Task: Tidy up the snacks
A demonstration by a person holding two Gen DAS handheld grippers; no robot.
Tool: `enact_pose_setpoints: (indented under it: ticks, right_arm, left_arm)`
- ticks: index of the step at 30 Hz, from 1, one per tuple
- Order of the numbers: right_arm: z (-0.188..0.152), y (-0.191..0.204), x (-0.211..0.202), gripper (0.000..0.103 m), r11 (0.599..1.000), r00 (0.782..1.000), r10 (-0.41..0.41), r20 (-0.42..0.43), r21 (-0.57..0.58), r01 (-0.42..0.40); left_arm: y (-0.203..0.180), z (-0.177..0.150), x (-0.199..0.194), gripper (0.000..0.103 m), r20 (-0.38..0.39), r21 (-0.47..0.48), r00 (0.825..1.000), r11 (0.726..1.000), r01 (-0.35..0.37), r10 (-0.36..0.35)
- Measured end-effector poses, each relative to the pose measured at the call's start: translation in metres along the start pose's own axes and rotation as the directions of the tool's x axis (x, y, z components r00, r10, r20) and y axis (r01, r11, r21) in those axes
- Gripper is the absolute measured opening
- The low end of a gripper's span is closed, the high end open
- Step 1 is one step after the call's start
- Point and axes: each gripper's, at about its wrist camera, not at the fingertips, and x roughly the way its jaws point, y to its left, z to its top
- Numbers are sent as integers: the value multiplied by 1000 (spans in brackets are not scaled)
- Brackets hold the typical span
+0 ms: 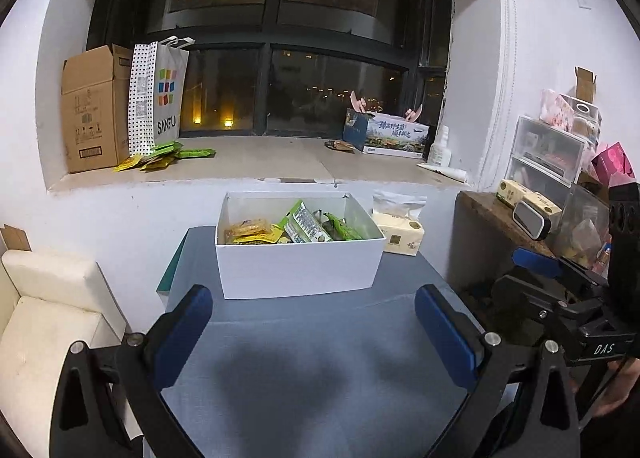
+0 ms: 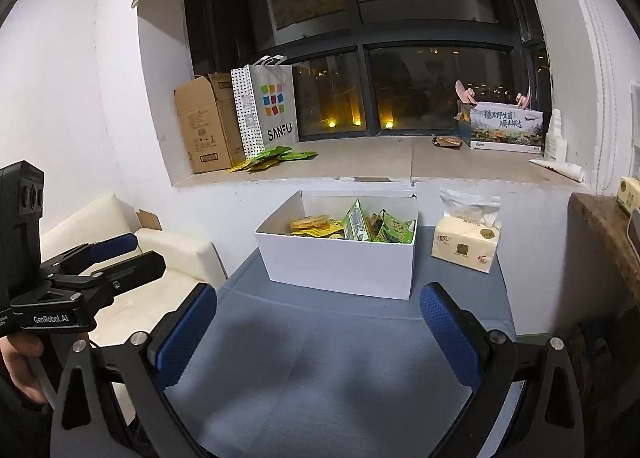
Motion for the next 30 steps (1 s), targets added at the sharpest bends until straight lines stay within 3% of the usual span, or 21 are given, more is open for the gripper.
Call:
enact_pose_setpoints:
  ticks: [30]
  right_arm:
    - [2,7,-4,103,1000,1000,1,8,-21,-1]
  left_arm:
    - [-6,2,-1,103,-2,19,1000,1000,1,-1]
